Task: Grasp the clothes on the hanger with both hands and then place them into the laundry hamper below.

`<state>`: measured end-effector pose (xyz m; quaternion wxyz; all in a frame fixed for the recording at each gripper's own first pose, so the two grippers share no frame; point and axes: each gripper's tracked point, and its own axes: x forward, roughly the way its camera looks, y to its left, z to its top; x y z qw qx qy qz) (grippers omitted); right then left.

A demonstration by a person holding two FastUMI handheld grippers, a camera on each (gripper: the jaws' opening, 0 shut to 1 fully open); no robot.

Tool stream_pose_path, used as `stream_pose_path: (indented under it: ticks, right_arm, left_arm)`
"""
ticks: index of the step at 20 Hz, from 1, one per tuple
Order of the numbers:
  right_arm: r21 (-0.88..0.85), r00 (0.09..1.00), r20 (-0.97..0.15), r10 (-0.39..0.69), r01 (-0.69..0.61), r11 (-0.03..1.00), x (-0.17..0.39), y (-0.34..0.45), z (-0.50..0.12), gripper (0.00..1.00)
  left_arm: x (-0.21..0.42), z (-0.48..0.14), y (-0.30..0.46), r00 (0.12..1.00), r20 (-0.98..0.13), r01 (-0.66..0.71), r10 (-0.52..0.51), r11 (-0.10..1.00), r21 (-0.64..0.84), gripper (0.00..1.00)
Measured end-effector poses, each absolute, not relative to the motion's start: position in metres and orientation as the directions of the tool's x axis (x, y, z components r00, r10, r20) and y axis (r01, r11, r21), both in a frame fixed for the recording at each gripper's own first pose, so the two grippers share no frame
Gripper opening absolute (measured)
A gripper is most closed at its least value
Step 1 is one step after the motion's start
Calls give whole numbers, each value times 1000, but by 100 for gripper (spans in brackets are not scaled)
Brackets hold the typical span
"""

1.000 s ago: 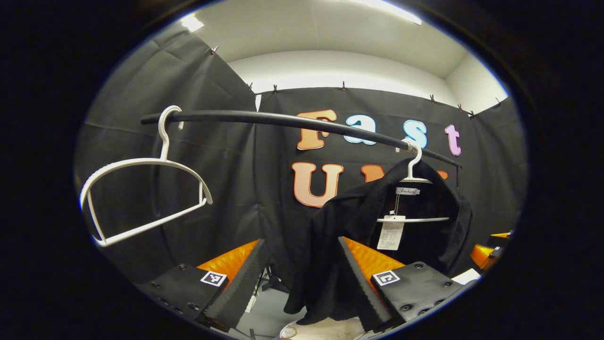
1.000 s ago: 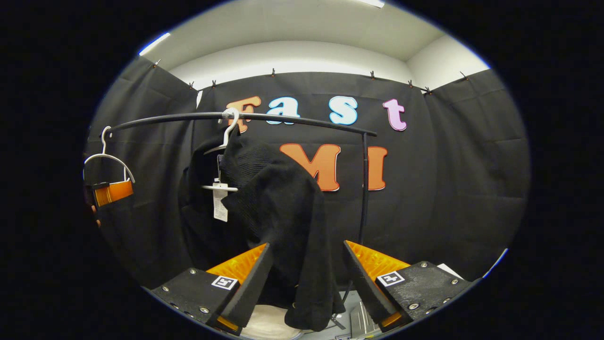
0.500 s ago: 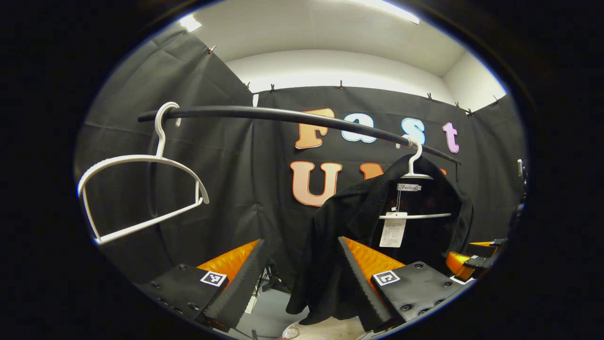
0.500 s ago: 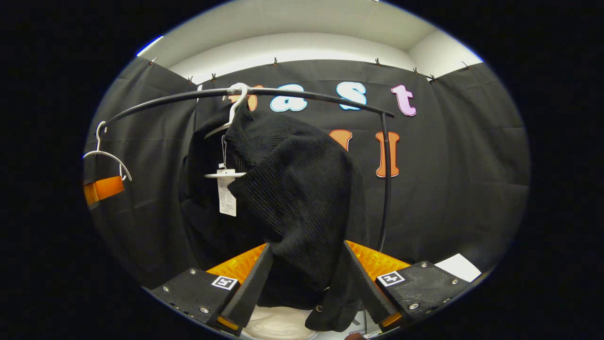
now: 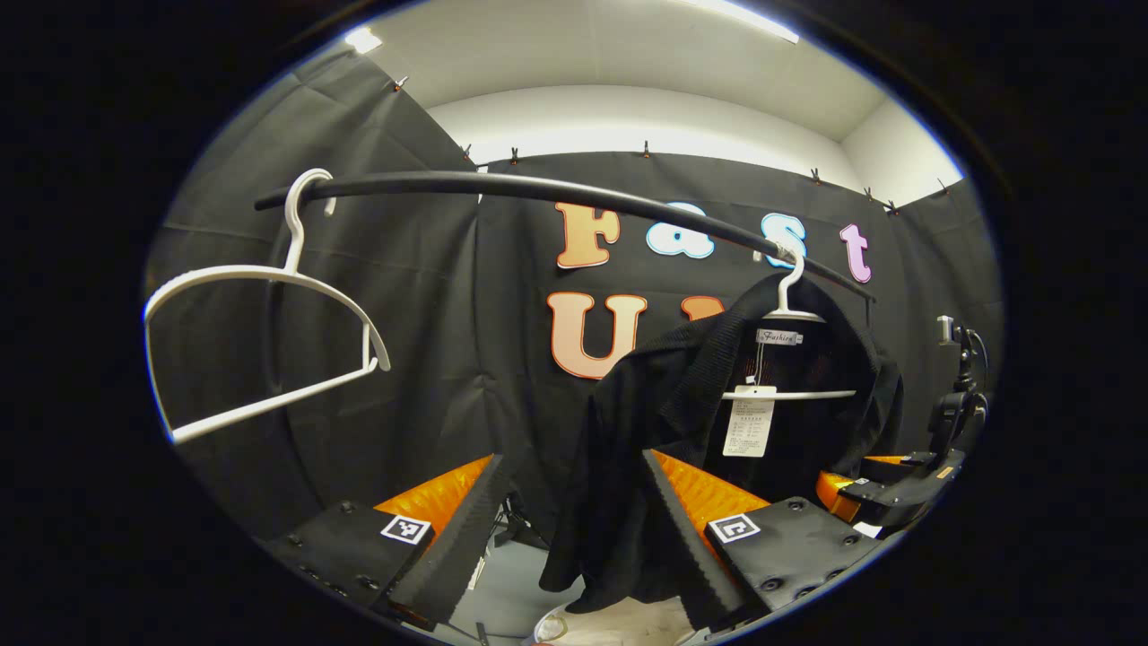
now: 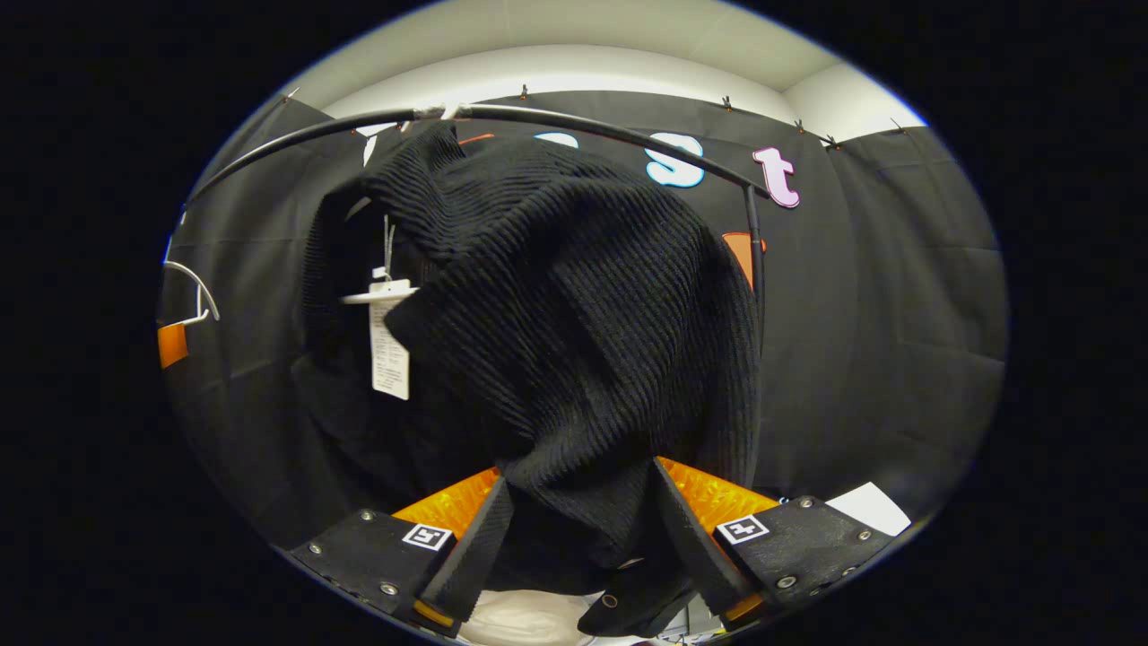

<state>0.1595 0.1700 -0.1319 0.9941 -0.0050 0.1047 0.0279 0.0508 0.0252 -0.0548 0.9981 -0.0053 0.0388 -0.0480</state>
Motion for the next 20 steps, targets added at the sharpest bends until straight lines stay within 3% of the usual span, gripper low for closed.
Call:
stream_pose_path:
  ticks: [2, 3, 4, 7, 8, 9, 10, 12, 13, 14, 20]
  right_arm:
    - [3, 976, -212, 46, -46, 999, 170, 167, -133, 99]
    - [4, 977, -211, 40, -40, 999, 173, 163, -132, 90]
    - [3, 977, -211, 37, -37, 999, 176, 161, -133, 89]
    - [3, 978, -205, 40, -40, 999, 182, 155, -131, 65]
    - [6, 978, -202, 45, -45, 999, 183, 154, -130, 69]
    - [8, 979, -200, 51, -50, 999, 184, 154, -130, 62]
    - [7, 979, -197, 52, -51, 999, 184, 152, -130, 49]
    - [8, 980, -190, 52, -51, 999, 182, 146, -126, 35]
    - [11, 981, -187, 52, -51, 999, 181, 145, -126, 33]
    - [15, 981, -187, 54, -52, 999, 179, 144, -125, 20]
    - [26, 980, -184, 78, -74, 997, 166, 140, -118, 8]
  left_arm:
    - [55, -62, 23, 991, -88, 98, -99, 995, -7, 96]
    - [56, -64, 21, 991, -91, 101, -101, 995, -4, 96]
    - [58, -67, 19, 990, -94, 105, -105, 994, -2, 96]
    - [65, -74, 12, 987, -103, 122, -122, 993, -3, 96]
    - [68, -77, 9, 986, -105, 130, -130, 991, -5, 97]
    - [72, -78, 4, 985, -104, 141, -141, 990, -7, 96]
    - [76, -81, -1, 983, -102, 154, -154, 988, -7, 96]
    - [86, -85, -13, 979, -101, 178, -177, 984, -8, 96]
    - [91, -89, -20, 976, -103, 193, -193, 981, -11, 96]
    - [96, -92, -28, 972, -104, 209, -209, 978, -15, 96]
    - [126, -117, -56, 962, -111, 252, -250, 968, 9, 95]
